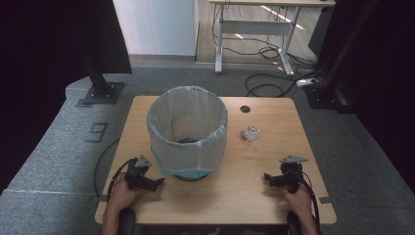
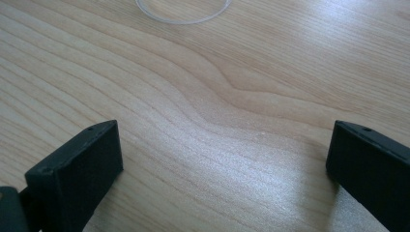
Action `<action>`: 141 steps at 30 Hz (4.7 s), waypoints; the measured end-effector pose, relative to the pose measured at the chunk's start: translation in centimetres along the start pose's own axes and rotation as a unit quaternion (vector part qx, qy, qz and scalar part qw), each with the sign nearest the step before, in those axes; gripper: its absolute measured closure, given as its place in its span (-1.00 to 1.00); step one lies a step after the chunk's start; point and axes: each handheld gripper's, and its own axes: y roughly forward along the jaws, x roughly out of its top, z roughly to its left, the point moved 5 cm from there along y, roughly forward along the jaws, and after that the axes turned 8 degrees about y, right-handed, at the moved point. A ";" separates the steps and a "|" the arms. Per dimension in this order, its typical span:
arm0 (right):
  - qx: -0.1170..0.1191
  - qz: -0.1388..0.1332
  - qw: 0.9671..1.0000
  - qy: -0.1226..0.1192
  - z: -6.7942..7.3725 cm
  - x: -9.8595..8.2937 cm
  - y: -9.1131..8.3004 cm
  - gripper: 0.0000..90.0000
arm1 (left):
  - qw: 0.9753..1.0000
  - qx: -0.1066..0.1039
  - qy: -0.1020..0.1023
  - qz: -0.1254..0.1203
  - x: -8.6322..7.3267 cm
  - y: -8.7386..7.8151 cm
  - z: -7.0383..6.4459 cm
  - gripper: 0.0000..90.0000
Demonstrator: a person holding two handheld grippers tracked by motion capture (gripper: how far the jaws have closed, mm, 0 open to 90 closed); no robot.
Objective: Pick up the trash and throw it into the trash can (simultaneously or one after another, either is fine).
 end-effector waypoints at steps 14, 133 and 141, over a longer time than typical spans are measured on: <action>-0.001 0.000 1.000 0.000 0.0 0.0 0.0 -1.00 | 1.000 0.003 -0.004 0.000 0.4 0.4 0.2 -1.00; 0.032 0.000 0.998 -0.049 3.1 9.5 6.2 -0.34 | 1.000 -0.003 0.001 -0.001 0.5 0.4 0.2 -1.00; 0.047 0.021 0.996 -0.070 3.4 9.8 4.6 -0.35 | 1.000 -0.003 0.001 -0.001 0.5 0.4 0.2 -1.00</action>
